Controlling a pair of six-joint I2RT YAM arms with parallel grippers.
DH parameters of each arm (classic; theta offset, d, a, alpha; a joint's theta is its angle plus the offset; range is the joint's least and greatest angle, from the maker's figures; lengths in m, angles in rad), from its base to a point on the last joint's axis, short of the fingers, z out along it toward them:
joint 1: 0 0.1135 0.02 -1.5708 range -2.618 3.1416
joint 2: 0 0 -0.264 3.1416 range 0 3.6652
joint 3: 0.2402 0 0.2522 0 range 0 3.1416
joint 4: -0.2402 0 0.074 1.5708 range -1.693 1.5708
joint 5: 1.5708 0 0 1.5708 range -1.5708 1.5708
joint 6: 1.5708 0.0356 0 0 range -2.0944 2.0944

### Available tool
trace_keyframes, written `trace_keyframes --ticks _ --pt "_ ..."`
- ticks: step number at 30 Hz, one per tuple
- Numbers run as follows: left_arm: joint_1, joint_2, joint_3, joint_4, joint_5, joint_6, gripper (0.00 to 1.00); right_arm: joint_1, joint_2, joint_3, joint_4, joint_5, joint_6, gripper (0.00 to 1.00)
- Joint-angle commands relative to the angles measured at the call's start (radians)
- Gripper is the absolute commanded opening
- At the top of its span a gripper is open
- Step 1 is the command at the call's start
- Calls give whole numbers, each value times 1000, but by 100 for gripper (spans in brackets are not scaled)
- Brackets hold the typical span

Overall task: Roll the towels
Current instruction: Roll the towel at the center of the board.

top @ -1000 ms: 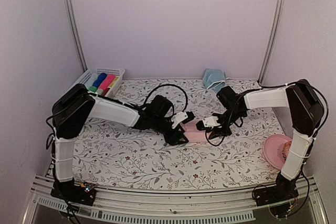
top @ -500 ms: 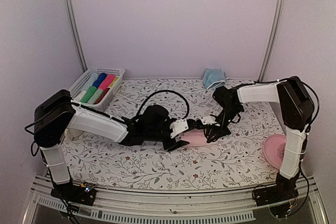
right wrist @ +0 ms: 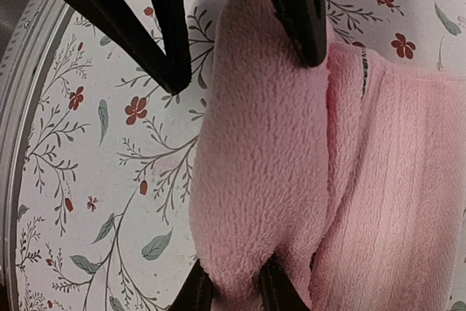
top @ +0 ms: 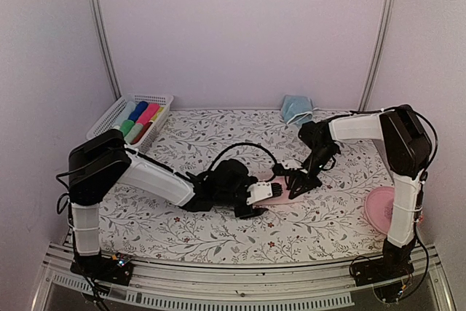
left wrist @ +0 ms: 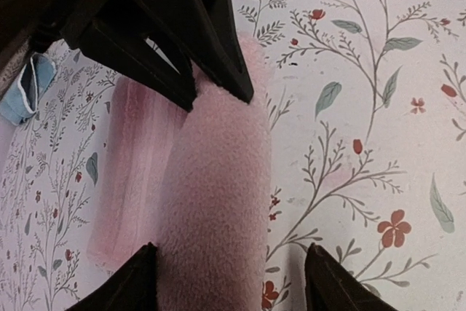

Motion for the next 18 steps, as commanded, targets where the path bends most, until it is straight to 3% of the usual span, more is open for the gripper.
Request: trace_keyframes --ticks 1,18 --pt "-14 37 44 12 -18 25 67 -8 51 -5 -70 49 22 17" --pt "-31 -42 -96 192 5 74 66 -11 90 2 -51 96 71 18"
